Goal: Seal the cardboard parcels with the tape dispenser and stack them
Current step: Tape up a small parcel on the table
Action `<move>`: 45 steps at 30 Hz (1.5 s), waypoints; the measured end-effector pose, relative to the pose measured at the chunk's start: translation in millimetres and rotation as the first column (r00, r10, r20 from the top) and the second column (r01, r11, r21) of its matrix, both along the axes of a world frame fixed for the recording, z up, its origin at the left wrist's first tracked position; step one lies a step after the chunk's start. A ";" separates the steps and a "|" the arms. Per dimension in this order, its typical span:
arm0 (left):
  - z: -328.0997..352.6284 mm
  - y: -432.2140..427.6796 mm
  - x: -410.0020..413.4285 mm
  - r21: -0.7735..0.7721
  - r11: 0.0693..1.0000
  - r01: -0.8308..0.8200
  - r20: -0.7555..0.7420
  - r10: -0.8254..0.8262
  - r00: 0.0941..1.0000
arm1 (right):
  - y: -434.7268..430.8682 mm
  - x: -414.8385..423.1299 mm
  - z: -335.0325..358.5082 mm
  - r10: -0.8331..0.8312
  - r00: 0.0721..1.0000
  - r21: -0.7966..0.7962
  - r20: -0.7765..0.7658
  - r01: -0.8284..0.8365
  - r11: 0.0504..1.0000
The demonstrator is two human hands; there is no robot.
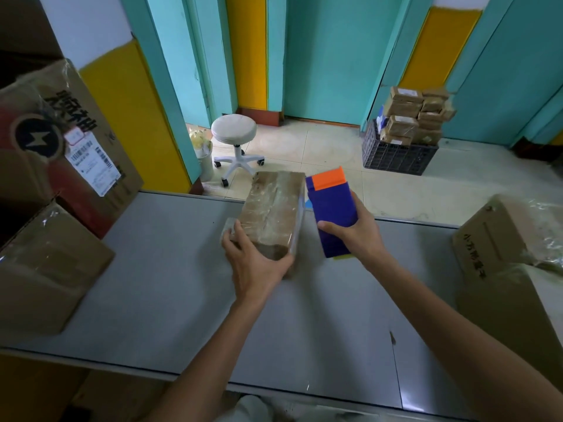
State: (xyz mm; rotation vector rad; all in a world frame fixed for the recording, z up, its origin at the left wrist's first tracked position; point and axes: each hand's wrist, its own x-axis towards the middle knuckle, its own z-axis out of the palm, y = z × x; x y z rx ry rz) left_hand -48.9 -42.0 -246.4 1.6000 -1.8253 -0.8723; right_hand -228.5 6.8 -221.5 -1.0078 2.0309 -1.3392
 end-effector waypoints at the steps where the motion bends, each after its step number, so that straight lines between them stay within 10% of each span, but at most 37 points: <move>1: -0.7 -3.4 8.1 -0.033 0.997 0.067 0.049 -0.066 0.997 | 3.9 -9.1 3.3 -0.005 1.000 -0.001 -0.016 0.005 1.000; 7: 5.7 -52.8 80.8 -0.160 0.849 0.503 0.202 -0.471 0.859 | 22.8 -58.3 25.0 -0.007 0.993 0.044 -0.116 0.012 0.999; 10: 16.7 -78.9 91.6 -0.162 0.884 0.438 0.481 -0.317 0.817 | 25.2 -65.7 26.1 0.026 0.986 0.109 -0.162 -0.008 0.994; 14: 32.6 -51.3 62.3 -0.215 0.962 0.169 0.290 -0.103 0.952 | 20.3 -59.4 17.7 0.094 0.976 0.165 -0.197 -0.061 0.984; 21: 28.8 -66.9 54.9 -0.204 0.799 0.566 0.475 -0.425 0.771 | 21.3 -60.7 21.9 0.236 0.964 0.203 -0.121 -0.208 0.957; 24: 39.7 -75.9 62.6 -0.365 0.789 0.494 0.596 -0.210 0.775 | 28.3 -61.3 26.3 0.294 0.951 0.225 -0.095 -0.268 0.937; 29: 37.8 -25.6 30.2 0.046 0.898 0.438 0.587 -0.379 0.715 | 37.6 -57.3 25.2 0.371 0.928 0.239 -0.032 -0.353 0.904; 34: 16.9 -36.5 25.8 0.018 0.809 0.587 0.386 -0.547 0.743 | 43.6 -47.9 38.3 0.501 0.865 0.223 0.043 -0.497 0.839; 38: 29.1 -42.8 33.9 -0.350 0.756 0.553 0.272 -0.483 0.832 | 41.9 -36.3 58.6 0.650 0.757 0.240 0.062 -0.644 0.727; 42: 62.8 -32.2 29.6 0.185 0.820 0.542 -0.406 -0.438 0.802 | 35.3 -21.4 82.4 0.751 0.654 0.257 0.088 -0.744 0.617; 45: 72.2 -27.8 36.8 0.262 0.782 0.566 -0.536 -0.369 0.759 | 30.6 -10.6 91.4 0.786 0.613 0.253 0.081 -0.776 0.578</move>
